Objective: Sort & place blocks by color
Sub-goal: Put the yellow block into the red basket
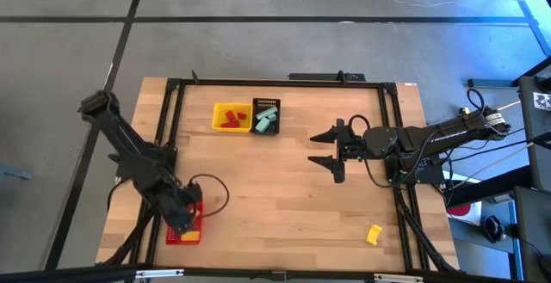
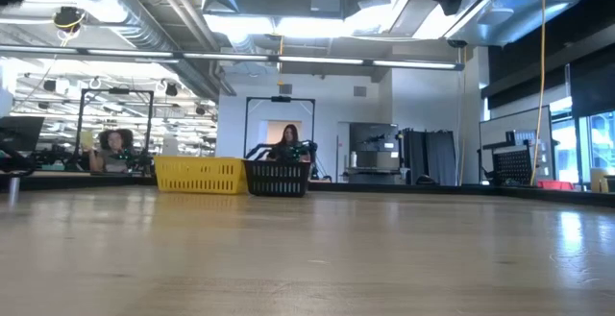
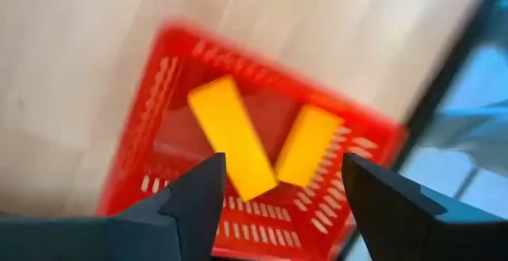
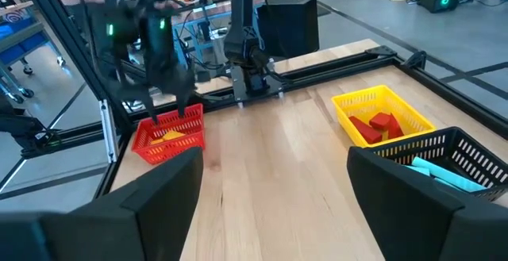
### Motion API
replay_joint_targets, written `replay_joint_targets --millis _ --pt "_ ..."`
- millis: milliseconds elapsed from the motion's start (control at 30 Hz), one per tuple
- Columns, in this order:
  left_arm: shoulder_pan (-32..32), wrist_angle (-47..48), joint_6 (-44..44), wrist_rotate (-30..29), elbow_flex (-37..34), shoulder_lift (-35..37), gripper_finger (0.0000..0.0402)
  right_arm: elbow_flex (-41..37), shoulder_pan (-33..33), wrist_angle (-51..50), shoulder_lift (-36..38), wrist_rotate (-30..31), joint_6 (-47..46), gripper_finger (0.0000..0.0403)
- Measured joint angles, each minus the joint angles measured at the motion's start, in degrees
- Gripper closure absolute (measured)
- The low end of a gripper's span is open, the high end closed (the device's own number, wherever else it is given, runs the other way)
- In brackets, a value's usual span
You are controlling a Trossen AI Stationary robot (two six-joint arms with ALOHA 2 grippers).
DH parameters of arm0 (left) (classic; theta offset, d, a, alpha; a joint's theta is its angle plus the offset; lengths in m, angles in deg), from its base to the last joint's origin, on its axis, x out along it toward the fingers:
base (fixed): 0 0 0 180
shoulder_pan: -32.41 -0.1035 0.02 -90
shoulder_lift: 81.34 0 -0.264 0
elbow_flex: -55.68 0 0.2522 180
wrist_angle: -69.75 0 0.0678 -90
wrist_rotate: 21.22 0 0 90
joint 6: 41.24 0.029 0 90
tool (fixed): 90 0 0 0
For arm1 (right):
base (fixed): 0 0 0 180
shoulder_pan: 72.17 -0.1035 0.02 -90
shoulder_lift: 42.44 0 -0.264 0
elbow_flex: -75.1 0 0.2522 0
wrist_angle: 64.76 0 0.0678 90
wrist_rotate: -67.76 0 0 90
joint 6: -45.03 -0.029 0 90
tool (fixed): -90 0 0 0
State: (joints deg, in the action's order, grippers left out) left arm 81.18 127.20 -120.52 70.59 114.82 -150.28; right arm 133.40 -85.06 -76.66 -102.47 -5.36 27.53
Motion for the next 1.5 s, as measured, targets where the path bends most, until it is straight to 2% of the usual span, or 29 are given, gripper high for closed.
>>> replay_joint_targets --millis 100,200,300,367,433,567,667,767,933,1167,1267,1333,1500 --pt "-1.78 1.99 5.65 -5.57 2.21 5.79 0.0160 0.00 0.02 0.00 0.00 0.02 0.02 0.0089" --pt "-5.07 0.73 12.85 -19.58 4.20 11.18 0.0162 0.00 0.02 0.03 0.00 0.03 0.00 0.0089" --pt "-11.36 -5.01 23.85 -32.89 4.47 14.52 0.0163 0.00 0.02 0.04 0.00 0.02 -0.03 0.0089" --pt "-17.64 -11.83 33.46 -36.45 4.28 15.79 0.0163 0.00 0.02 0.06 0.00 0.04 -0.06 0.0089" --pt "-24.06 -21.24 43.76 -35.72 3.19 16.64 0.0163 0.00 0.02 0.10 0.00 0.04 -0.02 0.0089" --pt "-35.59 -42.37 57.80 -23.64 -2.05 17.26 0.0163 0.00 0.02 0.08 0.00 0.04 0.07 0.0089" --pt "-41.83 -55.54 60.12 -15.66 -6.92 16.74 0.0163 0.00 0.02 0.08 0.00 0.04 1.47 0.0089" --pt "-44.26 -63.46 60.28 -11.31 -9.41 14.65 0.0163 0.00 0.02 0.08 0.00 0.04 1.34 0.0089" --pt "-43.03 -66.28 64.46 -10.18 -9.57 13.38 0.0165 0.00 0.02 0.24 0.00 0.15 1.36 0.0089" --pt "-40.94 -65.92 70.41 -14.09 -9.59 13.31 0.0166 0.00 0.02 0.36 0.00 0.13 0.24 0.0089" --pt "-40.45 -65.86 70.89 -15.83 -9.59 13.33 0.0166 0.02 0.02 0.38 0.00 0.04 -7.80 0.0089" --pt "-40.50 -65.77 70.87 -16.26 -9.59 13.33 0.0166 0.87 0.37 -1.37 0.00 -1.15 -17.08 0.0089" --pt "-40.50 -65.37 70.85 -16.29 -9.59 13.33 0.0166 4.94 0.01 -15.22 -0.23 -14.64 -39.94 0.0089"
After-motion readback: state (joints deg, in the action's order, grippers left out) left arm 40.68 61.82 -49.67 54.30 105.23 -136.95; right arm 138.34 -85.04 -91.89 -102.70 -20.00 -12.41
